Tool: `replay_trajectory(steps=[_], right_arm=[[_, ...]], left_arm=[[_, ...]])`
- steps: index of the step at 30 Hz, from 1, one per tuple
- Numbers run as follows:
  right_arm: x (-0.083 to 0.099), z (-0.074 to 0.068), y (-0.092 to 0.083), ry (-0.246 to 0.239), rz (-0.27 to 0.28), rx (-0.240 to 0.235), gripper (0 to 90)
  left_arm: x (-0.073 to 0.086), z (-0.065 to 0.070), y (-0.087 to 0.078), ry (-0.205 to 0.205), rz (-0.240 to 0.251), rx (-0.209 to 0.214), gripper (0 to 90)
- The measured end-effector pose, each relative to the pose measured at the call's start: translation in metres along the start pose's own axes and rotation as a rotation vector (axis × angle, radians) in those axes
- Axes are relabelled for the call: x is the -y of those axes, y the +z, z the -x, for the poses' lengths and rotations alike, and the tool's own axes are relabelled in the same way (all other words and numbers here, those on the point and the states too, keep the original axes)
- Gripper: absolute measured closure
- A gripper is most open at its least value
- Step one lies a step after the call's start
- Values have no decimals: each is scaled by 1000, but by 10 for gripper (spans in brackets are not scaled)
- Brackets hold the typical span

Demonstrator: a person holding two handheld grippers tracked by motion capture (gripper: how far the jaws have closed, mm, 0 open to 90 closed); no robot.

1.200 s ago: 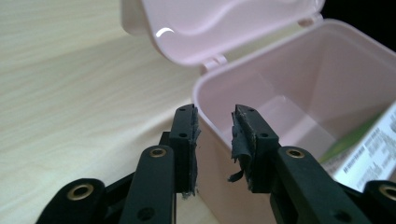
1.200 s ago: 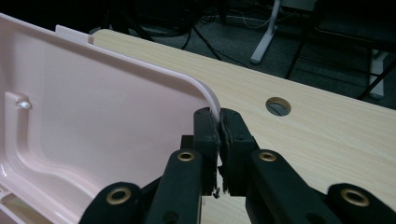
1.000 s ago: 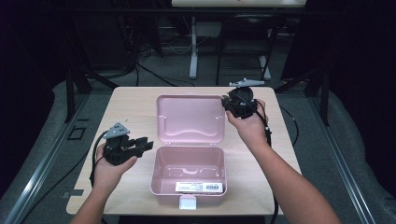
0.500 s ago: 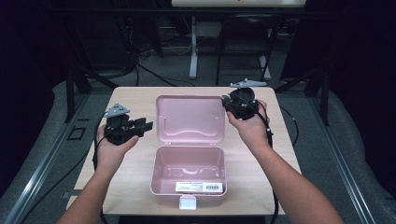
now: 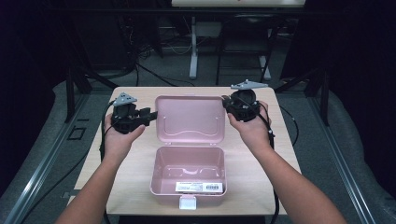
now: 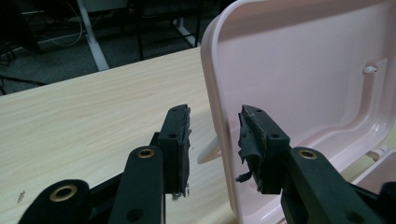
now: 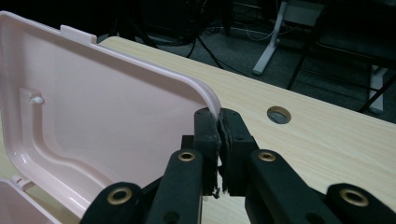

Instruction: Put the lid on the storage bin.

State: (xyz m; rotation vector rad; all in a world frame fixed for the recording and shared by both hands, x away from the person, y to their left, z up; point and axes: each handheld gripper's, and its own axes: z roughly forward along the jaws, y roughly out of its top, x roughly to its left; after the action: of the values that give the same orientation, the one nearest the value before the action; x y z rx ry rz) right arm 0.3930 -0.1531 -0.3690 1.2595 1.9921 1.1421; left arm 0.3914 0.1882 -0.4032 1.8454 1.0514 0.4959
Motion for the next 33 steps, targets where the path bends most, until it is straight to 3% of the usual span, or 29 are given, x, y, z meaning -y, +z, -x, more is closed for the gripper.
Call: replay_trajectory(steps=[13,23,33], right_arm=[[2,-4,-10,-20,19,-5,863],[4,-6,-16,-36,35,-12,862],[7,-2,-20,-18,42,-45,836]], left_arm=[[-9,3,8,-20,20,-5,685],[-13,6,6,-13,32,3,794],[-13,11,0,14,43,7,806]])
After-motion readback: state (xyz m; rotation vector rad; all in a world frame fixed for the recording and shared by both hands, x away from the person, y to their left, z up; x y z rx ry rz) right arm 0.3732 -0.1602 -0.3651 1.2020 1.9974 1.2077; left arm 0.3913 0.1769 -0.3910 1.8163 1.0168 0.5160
